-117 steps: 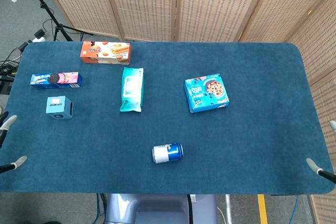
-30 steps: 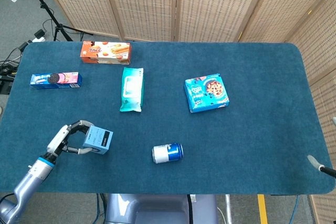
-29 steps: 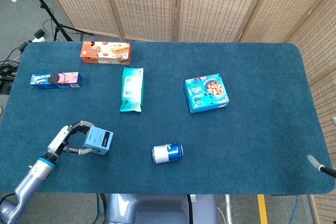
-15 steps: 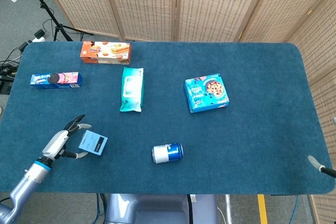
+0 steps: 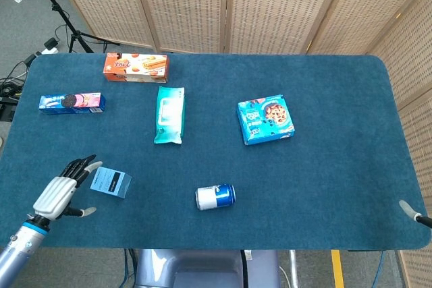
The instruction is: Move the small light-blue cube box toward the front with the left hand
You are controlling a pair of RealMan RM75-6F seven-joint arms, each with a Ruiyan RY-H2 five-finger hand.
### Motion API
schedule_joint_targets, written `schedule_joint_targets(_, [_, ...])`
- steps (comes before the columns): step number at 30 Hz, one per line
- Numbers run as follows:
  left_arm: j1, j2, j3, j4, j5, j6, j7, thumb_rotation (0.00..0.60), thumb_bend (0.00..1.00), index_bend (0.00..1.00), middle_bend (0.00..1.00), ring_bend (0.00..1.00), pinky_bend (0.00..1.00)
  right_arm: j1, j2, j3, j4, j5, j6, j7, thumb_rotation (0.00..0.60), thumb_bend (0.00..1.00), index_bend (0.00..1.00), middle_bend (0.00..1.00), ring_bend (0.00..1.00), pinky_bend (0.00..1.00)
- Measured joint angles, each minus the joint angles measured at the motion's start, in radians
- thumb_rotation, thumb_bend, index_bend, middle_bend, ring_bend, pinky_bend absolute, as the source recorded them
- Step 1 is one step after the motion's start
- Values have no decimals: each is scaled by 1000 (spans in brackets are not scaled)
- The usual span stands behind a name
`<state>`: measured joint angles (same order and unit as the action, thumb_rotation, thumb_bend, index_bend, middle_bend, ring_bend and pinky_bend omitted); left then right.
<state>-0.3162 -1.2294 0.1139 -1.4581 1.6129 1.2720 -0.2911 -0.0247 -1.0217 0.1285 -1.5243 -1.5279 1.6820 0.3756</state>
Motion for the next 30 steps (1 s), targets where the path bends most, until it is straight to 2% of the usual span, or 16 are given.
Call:
schedule_joint_targets(5, [-23,15,-24,-77,-44,-54,225,600,78,0,0,0,0,-1,2,3,5,7,0,12,600,0,0,0,0,0])
schedule_joint_targets(6, [-32,16,-36,-103,-74,-74,306,600,78,0,0,0,0,-2,2,4,5,8,-1,13,600,0,0,0,0,0])
schedule_joint_targets(13, [-92,-34,-106,-165,-258,-183,615,600,80,2,0,0,0,1,2,9,12,23,-13,23,600,0,0,0,0,0])
schedule_joint_targets(17, [-126,-78,-131,-160,-298,-223,661,600,100,82,33,2,0,2,3,12,15,29,-17,29,600,0,0,0,0,0])
schedule_joint_targets(20, [-133,-93,-129,-138,-286,-229,657,600,101,162,128,44,29,2,3,13,14,36,-24,26,600,0,0,0,0,0])
schedule_joint_targets(23, [-137,-97,-122,-122,-271,-230,649,600,111,250,213,121,91,3,4,13,11,40,-30,26,600,0,0,0,0,0])
schedule_joint_targets(27, [-134,-94,-120,-115,-261,-213,655,600,145,433,402,270,227,2,4,15,12,39,-26,33,600,0,0,0,0,0])
schedule_joint_targets(30, [-130,-84,-123,-119,-270,-202,664,600,160,487,443,320,270,1,4,15,12,37,-23,33,600,0,0,0,0,0])
